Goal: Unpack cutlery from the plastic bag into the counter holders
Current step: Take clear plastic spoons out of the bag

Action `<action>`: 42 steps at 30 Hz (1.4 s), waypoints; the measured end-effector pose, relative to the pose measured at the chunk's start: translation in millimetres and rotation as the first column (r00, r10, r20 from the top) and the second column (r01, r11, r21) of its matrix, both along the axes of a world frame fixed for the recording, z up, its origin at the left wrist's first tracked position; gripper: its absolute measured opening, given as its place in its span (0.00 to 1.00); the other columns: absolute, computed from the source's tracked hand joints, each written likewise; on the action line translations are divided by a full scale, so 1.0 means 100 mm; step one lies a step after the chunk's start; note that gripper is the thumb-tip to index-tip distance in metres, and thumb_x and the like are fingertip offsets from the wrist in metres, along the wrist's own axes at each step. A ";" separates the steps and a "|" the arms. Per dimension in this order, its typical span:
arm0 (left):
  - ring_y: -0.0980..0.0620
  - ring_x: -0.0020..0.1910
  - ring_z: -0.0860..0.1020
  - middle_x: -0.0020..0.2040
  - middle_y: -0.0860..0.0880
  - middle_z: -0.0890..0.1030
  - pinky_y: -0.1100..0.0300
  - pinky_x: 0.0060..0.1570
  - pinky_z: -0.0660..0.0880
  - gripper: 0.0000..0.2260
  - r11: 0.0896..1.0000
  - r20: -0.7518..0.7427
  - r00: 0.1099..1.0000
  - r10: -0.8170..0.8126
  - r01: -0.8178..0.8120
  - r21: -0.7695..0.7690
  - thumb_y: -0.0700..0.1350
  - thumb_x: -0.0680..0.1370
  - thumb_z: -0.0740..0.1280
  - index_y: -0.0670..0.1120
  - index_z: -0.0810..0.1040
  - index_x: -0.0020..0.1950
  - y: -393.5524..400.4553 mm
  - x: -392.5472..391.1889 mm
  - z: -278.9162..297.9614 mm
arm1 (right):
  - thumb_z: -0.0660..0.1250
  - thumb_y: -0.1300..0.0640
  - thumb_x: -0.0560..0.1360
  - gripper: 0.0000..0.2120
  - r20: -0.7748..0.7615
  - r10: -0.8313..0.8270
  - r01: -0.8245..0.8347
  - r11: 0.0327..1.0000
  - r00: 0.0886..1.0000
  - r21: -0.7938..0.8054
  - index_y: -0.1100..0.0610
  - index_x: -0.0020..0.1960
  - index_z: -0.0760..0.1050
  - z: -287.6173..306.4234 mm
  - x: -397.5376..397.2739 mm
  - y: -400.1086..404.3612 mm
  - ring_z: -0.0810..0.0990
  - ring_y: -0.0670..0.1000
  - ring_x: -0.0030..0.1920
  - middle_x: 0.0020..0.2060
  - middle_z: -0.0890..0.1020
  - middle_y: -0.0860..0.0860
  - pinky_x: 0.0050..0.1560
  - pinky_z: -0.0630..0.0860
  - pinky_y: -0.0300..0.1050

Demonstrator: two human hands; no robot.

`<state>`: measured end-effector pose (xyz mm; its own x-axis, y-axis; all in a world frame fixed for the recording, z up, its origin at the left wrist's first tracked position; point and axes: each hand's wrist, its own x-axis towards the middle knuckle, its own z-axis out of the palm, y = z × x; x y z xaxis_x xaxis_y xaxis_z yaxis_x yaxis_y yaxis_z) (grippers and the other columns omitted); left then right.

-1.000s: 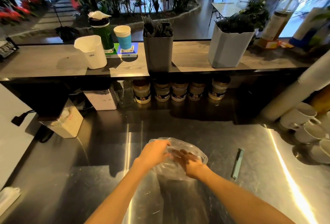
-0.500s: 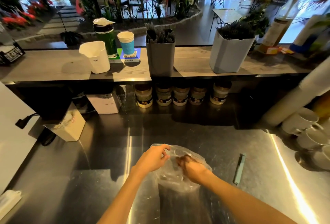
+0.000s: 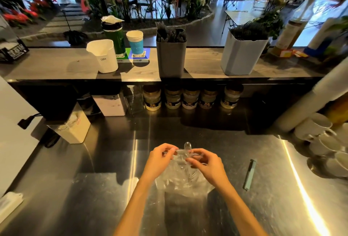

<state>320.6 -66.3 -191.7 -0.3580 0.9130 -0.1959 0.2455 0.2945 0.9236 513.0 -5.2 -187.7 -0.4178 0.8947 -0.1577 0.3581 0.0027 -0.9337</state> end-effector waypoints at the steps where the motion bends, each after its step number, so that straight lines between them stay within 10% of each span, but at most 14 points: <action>1: 0.57 0.47 0.83 0.48 0.54 0.85 0.59 0.51 0.81 0.07 1.000 0.023 1.000 -0.004 0.004 -0.003 0.47 0.82 0.65 0.51 0.83 0.55 -0.02 0.04 0.01 | 0.78 0.56 0.72 0.13 -0.067 -0.023 0.021 0.999 0.997 -0.025 0.51 0.56 0.83 0.08 0.02 -0.03 0.87 0.47 0.45 0.42 0.88 0.48 0.46 0.84 0.40; 8: 0.55 0.58 0.82 0.56 0.53 0.85 0.59 0.59 0.79 0.14 0.989 0.278 0.950 -0.143 0.126 0.078 0.53 0.80 0.67 0.52 0.82 0.63 -0.12 0.38 0.13 | 0.76 0.59 0.74 0.12 -0.109 -0.033 0.023 0.996 0.993 -0.088 0.56 0.55 0.79 0.22 0.02 -0.16 0.88 0.49 0.44 0.43 0.88 0.53 0.47 0.85 0.46; 21: 0.43 0.55 0.84 0.55 0.40 0.84 0.50 0.55 0.81 0.11 0.963 0.651 0.735 0.191 -0.269 0.021 0.44 0.84 0.62 0.40 0.80 0.59 -0.17 0.67 -0.01 | 0.76 0.61 0.73 0.11 -0.083 -0.107 0.108 0.994 0.991 0.003 0.55 0.51 0.76 0.22 -0.06 -0.32 0.87 0.42 0.45 0.42 0.87 0.47 0.43 0.82 0.36; 31: 0.46 0.50 0.84 0.49 0.42 0.85 0.55 0.51 0.82 0.15 0.919 0.508 0.782 0.362 -0.391 -0.053 0.44 0.86 0.56 0.41 0.80 0.54 -0.08 0.74 -0.11 | 0.76 0.60 0.74 0.04 -0.135 -0.167 0.175 0.984 0.977 0.045 0.56 0.49 0.83 0.17 -0.08 -0.32 0.87 0.44 0.46 0.42 0.87 0.46 0.48 0.84 0.42; 39: 0.56 0.29 0.71 0.38 0.43 0.78 0.68 0.27 0.69 0.18 0.885 0.594 0.670 0.446 -0.431 -0.177 0.51 0.86 0.53 0.41 0.76 0.50 -0.12 0.60 -0.13 | 0.71 0.59 0.77 0.11 -0.437 -0.466 0.288 0.863 0.770 -0.415 0.60 0.59 0.81 0.25 -0.03 -0.28 0.86 0.52 0.55 0.51 0.87 0.54 0.58 0.80 0.53; 42: 0.53 0.34 0.77 0.38 0.46 0.79 0.64 0.38 0.74 0.25 0.960 0.718 0.645 0.261 -0.253 -0.122 0.62 0.81 0.61 0.39 0.80 0.55 -0.14 0.67 -0.02 | 0.69 0.59 0.79 0.14 -0.451 -0.586 0.266 0.761 0.673 -0.592 0.59 0.64 0.79 0.21 -0.13 -0.30 0.84 0.50 0.58 0.54 0.87 0.53 0.62 0.78 0.49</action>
